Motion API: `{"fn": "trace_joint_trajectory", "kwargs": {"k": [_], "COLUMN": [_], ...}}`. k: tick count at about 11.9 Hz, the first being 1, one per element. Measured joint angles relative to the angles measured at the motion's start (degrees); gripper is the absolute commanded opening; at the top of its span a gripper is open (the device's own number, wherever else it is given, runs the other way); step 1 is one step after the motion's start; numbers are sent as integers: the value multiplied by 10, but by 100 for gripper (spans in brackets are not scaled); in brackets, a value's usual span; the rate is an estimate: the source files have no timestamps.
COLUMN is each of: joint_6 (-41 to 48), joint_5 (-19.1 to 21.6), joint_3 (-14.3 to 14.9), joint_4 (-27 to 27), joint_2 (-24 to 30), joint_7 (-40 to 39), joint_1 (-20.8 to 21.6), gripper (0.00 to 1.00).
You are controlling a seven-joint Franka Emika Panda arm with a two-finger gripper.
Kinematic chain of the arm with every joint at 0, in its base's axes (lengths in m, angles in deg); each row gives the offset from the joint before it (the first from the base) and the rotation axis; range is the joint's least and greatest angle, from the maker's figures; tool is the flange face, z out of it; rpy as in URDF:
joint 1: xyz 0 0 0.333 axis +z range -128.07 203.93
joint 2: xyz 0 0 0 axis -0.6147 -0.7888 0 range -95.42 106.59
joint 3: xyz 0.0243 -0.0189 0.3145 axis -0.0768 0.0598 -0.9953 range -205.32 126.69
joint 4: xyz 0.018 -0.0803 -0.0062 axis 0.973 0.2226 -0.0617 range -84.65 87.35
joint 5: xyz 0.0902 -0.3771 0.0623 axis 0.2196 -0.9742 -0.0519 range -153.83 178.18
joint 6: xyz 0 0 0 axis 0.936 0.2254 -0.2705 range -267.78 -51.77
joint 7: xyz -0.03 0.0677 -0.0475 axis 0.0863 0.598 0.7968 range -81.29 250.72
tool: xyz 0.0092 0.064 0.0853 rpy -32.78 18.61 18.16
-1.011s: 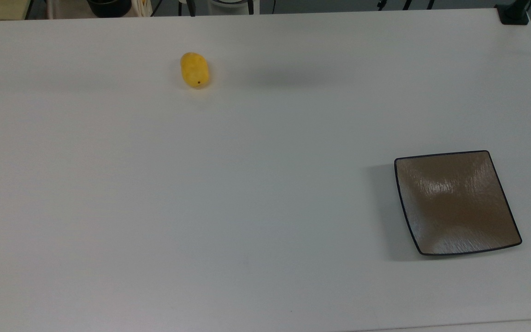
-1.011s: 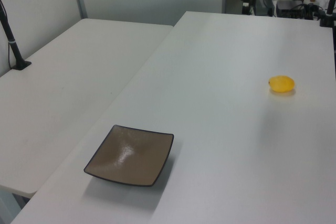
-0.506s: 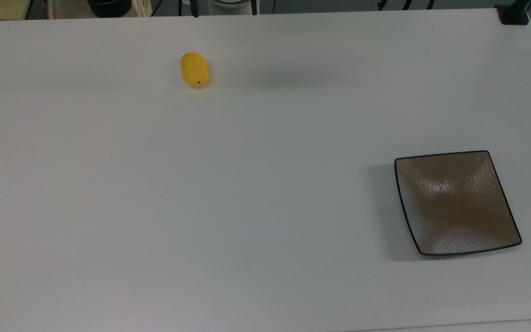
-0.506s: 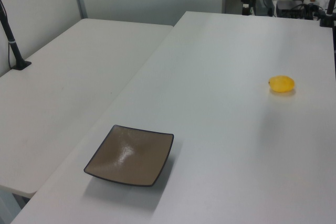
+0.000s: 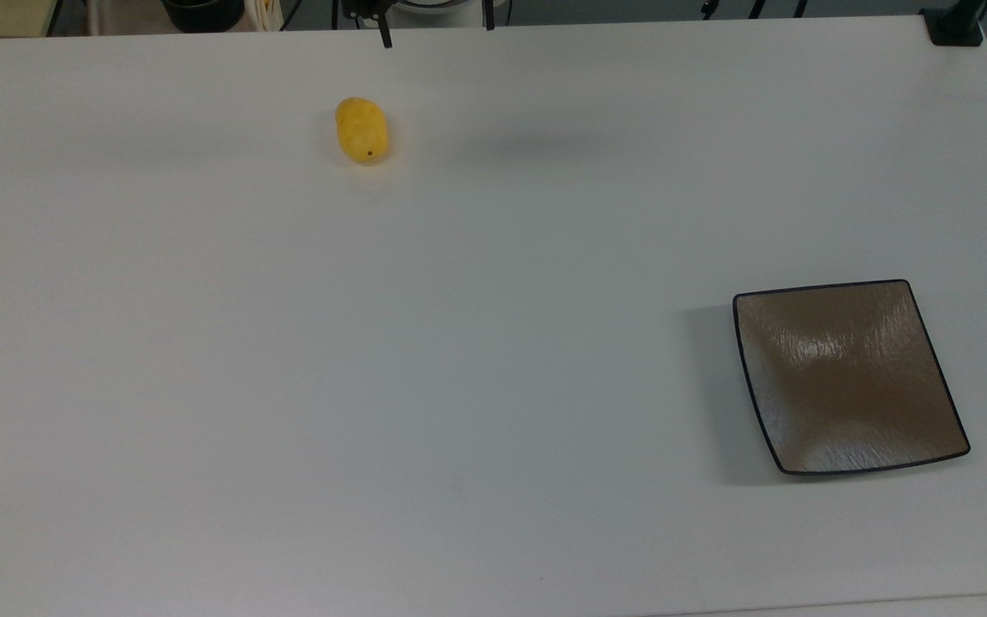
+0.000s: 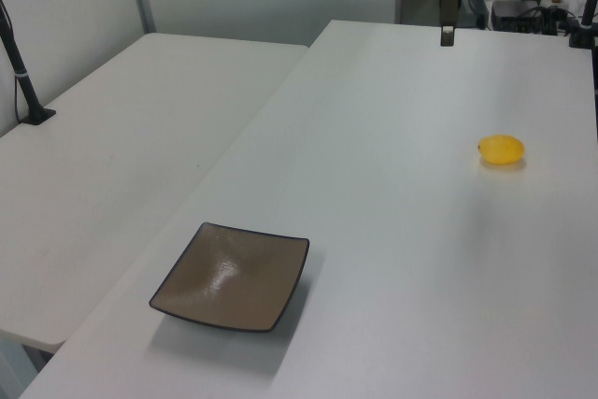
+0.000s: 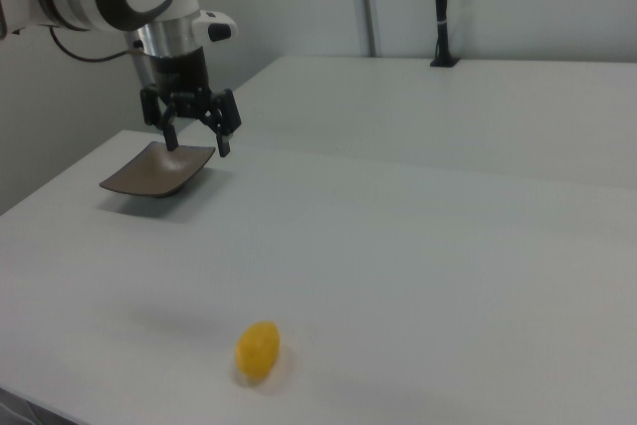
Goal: Put potatoes on a ceramic plate
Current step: 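Move the open gripper toward the yellow potato, then lower the gripper over the yellow potato and close on it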
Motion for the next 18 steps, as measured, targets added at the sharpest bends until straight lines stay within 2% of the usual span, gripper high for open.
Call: {"fn": "trace_joint_trajectory", "kwargs": {"k": [3, 6, 8, 12, 18], "joint_6": [9, 19, 17, -71, -227], "joint_5": [0, -1, -25, -72, -76], "joint_3": [-1, 0, 1, 2, 8], "joint_4": [23, 64, 109, 211, 332], "joint_2": [19, 53, 70, 75, 75], "joint_7": [-72, -87, -87, -87, -88], "joint_1": [-1, -3, -3, -9, -51], "gripper": [100, 100, 100, 100, 100]}}
